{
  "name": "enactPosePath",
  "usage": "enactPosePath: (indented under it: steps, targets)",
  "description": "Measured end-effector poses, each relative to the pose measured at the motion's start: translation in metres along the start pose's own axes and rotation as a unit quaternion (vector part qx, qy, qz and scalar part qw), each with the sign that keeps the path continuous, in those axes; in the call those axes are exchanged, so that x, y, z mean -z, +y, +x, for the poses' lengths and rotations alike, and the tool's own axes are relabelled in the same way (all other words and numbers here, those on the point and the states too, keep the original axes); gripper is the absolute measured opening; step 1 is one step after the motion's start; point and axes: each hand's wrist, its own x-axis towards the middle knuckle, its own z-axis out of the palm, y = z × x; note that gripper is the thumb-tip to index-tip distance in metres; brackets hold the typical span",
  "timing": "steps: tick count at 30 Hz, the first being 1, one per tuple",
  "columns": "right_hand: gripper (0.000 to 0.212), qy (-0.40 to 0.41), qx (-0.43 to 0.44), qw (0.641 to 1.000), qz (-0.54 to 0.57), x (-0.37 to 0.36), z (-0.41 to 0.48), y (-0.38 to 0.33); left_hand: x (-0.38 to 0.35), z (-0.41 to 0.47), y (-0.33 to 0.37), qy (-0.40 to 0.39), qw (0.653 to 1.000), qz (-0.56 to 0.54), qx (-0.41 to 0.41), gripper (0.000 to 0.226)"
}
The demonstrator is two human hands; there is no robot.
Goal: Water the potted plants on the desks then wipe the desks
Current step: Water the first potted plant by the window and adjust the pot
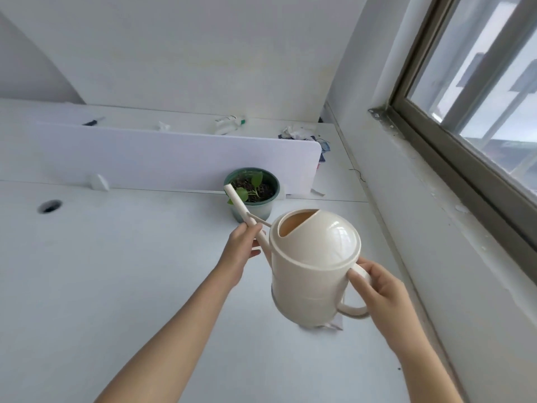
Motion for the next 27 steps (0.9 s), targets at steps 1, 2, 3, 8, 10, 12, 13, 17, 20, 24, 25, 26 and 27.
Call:
enactPosePath:
  steps: [1,2,3,8,10,12,13,17,20,24,25,26,27]
  targets:
    - [0.012,0.009,0.007,1.0,0.001,-0.009,-0.003,-0.004,0.007,0.002,0.002,-0.007,1.0,-0.004,-0.001,0.018]
    - [0.013,0.02,0.012,1.0,0.003,-0.019,-0.005,-0.007,0.012,0.004,0.004,-0.013,1.0,-0.01,-0.001,0.018]
    - [0.015,0.034,0.014,0.999,0.007,-0.028,-0.007,-0.01,0.017,0.006,0.005,-0.019,1.0,-0.018,0.001,0.019]
    - [0.012,0.141,0.008,0.99,0.014,-0.066,-0.014,-0.016,0.03,0.017,0.011,-0.066,0.996,-0.057,0.005,0.017]
    - [0.012,0.174,0.009,0.985,0.013,-0.079,-0.014,-0.018,0.034,0.022,0.011,-0.084,0.994,-0.073,0.006,0.016]
    - [0.013,0.202,0.003,0.979,0.015,-0.089,-0.013,-0.022,0.035,0.026,0.01,-0.101,0.99,-0.094,0.006,0.014]
    - [0.011,0.213,-0.004,0.977,0.012,-0.093,-0.012,-0.025,0.035,0.028,0.009,-0.108,0.989,-0.105,0.007,0.013]
    - [0.013,0.22,-0.009,0.975,-0.017,-0.099,-0.002,-0.03,0.032,0.037,0.006,-0.119,0.985,-0.125,0.023,0.012]
    - [0.014,0.208,-0.006,0.977,-0.036,-0.098,0.009,-0.029,0.03,0.046,0.004,-0.124,0.983,-0.133,0.034,0.01]
    - [0.012,0.205,-0.005,0.978,-0.042,-0.098,0.023,-0.03,0.028,0.058,0.002,-0.126,0.984,-0.117,0.038,0.024]
    - [0.011,0.204,-0.004,0.978,-0.046,-0.099,0.026,-0.031,0.028,0.061,0.001,-0.124,0.985,-0.116,0.037,0.025]
    - [0.012,0.204,-0.003,0.978,-0.052,-0.099,0.029,-0.032,0.028,0.063,0.001,-0.122,0.985,-0.116,0.038,0.027]
    - [0.012,0.203,-0.001,0.977,-0.058,-0.1,0.031,-0.033,0.028,0.065,0.001,-0.119,0.985,-0.118,0.039,0.03]
